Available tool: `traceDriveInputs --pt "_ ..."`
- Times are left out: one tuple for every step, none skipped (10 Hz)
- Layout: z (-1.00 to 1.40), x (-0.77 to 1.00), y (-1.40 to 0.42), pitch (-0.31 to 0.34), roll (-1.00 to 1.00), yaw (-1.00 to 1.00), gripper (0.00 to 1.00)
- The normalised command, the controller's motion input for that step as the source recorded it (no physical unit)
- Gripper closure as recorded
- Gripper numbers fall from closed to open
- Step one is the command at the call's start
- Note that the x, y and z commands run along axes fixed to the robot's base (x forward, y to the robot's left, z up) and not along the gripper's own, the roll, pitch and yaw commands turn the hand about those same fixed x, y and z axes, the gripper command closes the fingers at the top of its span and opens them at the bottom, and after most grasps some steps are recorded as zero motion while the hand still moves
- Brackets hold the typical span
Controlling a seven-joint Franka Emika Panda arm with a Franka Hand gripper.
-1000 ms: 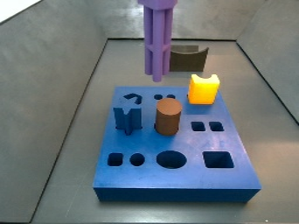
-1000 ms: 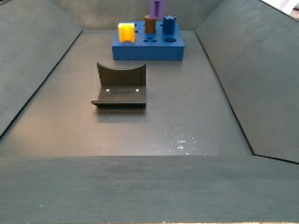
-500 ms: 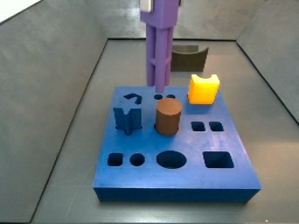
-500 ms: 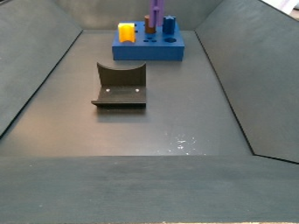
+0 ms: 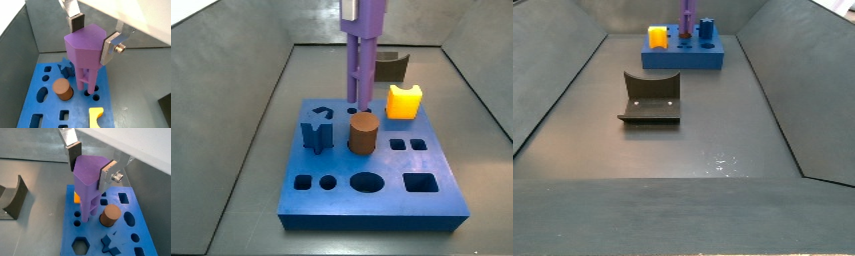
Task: Pick up the 3 prong object. Move up. Move to above the board. Insert the 3 prong object.
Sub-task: Insert the 3 prong object.
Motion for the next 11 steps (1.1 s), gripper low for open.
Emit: traceDriveInputs --pt "0.00 0.07 0.07 0.071 0.00 -0.16 1.00" --pt "0.00 0.00 0.00 0.007 0.00 0.00 1.00" --pt "-0.10 0.00 0.09 0.013 0.04 -0.03 1.00" --pt "-0.15 0.09 0.31 0.069 0.07 -0.25 1.00" --pt "-0.11 0.09 0.21 0.060 0.05 -0.17 1.00" --pt "-0.03 0.01 0.00 0.000 0.00 0.00 1.00" --pt "-0.21 0.00 0.00 0.004 0.10 -0.06 1.00" --pt "-0.25 -0.01 -0.04 0.000 0.11 -0.11 1.00" --pt "-0.23 -0.05 -0.03 0.000 0.11 -0.15 1.00" --pt "-0.06 0.00 -0.02 0.000 0.02 -0.13 1.00" --pt "-0.07 0.00 -0.07 0.000 0.03 -0.28 1.00"
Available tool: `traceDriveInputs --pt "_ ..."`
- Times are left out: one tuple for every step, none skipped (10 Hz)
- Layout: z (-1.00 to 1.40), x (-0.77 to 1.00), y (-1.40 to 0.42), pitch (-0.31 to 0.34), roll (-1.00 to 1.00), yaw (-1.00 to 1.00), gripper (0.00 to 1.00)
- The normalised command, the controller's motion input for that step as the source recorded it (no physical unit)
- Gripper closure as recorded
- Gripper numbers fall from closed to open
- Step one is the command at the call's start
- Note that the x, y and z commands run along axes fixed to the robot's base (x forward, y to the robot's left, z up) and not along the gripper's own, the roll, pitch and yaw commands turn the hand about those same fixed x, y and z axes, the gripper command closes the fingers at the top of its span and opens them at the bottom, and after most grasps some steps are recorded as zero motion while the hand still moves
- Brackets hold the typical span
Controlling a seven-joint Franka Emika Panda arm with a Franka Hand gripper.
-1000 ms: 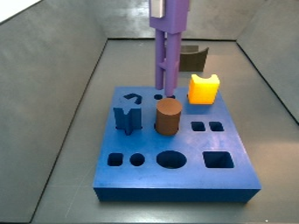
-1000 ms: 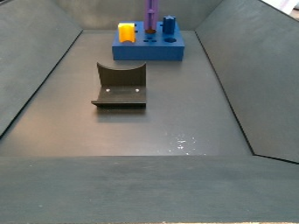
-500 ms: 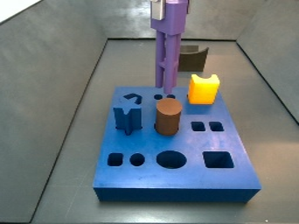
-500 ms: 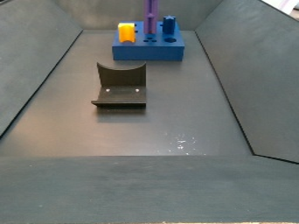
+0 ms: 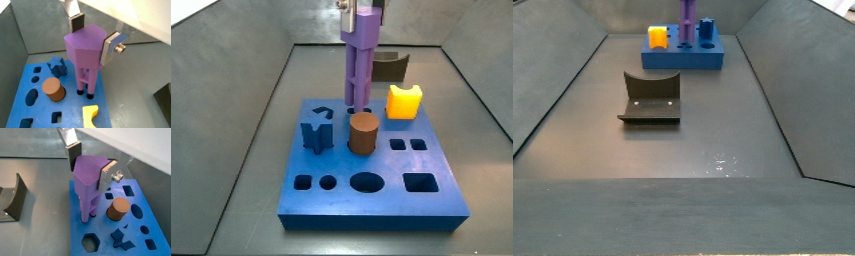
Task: Pick up the 3 prong object. Move up. Move to above the board. Insert the 3 prong object.
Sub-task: Insert the 3 prong object.
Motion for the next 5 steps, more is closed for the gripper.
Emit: traceDriveInputs --pt "-0.15 0.00 -0.14 0.000 0.03 -0.43 1.00" --pt "-0.16 0.00 -0.09 0.000 0.04 -0.42 1.00" --pt "0.00 0.00 -0.01 0.000 0.00 -0.28 1.00" --pt "0.00 0.04 -0.03 0.000 0.00 0.00 1.00" --pt "-0.23 0.37 0.00 0.007 0.03 0.00 1.00"
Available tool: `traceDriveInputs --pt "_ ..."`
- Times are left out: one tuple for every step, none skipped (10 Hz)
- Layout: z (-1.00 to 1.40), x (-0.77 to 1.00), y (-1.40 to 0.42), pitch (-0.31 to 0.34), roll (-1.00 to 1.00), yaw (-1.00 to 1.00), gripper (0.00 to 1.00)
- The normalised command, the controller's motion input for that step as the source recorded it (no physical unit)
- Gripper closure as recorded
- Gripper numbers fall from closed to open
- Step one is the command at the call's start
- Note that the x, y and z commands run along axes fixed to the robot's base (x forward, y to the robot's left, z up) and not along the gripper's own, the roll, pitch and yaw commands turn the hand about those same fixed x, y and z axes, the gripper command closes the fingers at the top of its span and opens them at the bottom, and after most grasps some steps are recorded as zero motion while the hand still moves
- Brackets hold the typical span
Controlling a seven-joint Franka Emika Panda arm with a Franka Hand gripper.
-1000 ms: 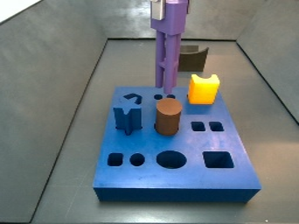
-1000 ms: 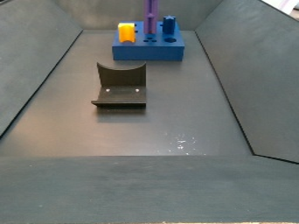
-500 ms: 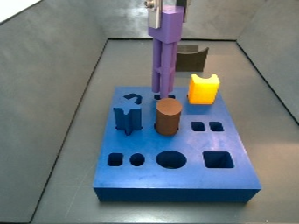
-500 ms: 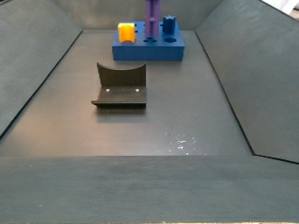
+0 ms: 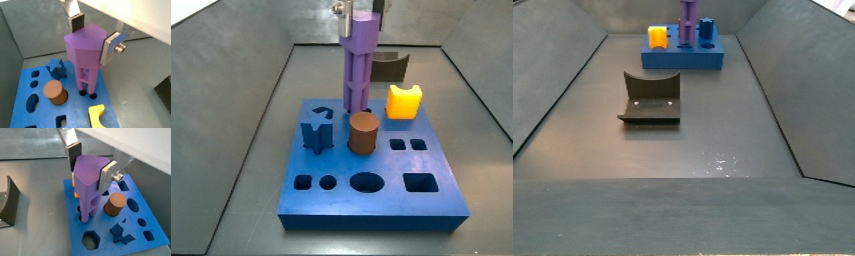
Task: Pick up the 3 prong object. Move up. Move to above the board. Insert the 3 prong object.
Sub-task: Insert the 3 prong object.
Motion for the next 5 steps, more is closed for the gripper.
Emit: traceDriveInputs --pt "-0.19 0.22 0.00 0.000 0.04 0.00 1.00" --pt "-0.03 0.00 0.00 0.000 0.01 0.00 1.00" --pt "-0.15 0.00 0.02 0.000 0.08 0.00 1.00" --pt "-0.26 -0.04 0.14 0.000 0.16 0.00 1.00" --pt "-0.10 0.00 0.06 0.000 0.08 0.00 1.00"
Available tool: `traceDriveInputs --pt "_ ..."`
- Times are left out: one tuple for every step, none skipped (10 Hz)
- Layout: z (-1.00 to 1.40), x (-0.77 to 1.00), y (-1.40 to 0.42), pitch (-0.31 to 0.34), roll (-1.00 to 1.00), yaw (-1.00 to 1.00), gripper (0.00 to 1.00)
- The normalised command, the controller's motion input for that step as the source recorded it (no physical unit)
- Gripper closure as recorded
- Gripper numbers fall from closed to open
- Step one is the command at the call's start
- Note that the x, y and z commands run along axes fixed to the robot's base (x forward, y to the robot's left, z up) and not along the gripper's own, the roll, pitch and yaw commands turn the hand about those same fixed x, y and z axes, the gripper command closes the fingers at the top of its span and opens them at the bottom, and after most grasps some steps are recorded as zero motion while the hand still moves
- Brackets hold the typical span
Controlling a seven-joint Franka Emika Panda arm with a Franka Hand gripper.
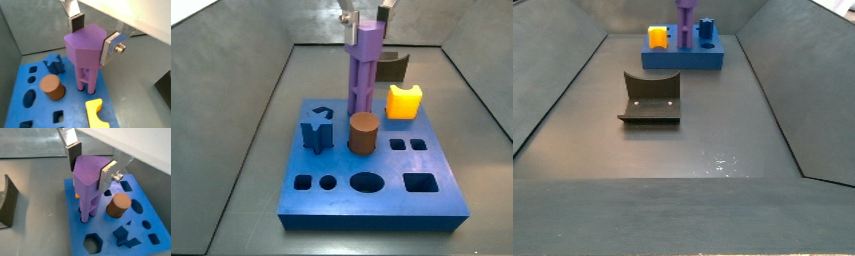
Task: Pick up the 3 prong object. Move up. Move to above the board. Insert the 3 prong object.
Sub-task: Insert the 3 prong object.
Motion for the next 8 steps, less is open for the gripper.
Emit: traceDriveInputs --pt "-0.02 0.00 0.00 0.000 0.00 0.00 1.00" --pt "-0.85 0.00 -0.05 -0.120 0.17 0.00 1.00" --pt "-1.00 -0.34 0.02 -0.071 0.20 0.00 1.00" --pt "-1.00 -0.36 0.00 -0.066 0.16 0.00 1.00" --pt "-1.00 -0.36 0.00 -0.063 0.13 0.00 1.00" --pt "-1.00 -0.35 0.00 -0.070 0.15 0.00 1.00" --pt "0.00 0.00 0.06 -0.004 -0.01 0.00 1.00" --pt "0.00 0.00 0.00 -0.001 -0.01 0.00 1.00"
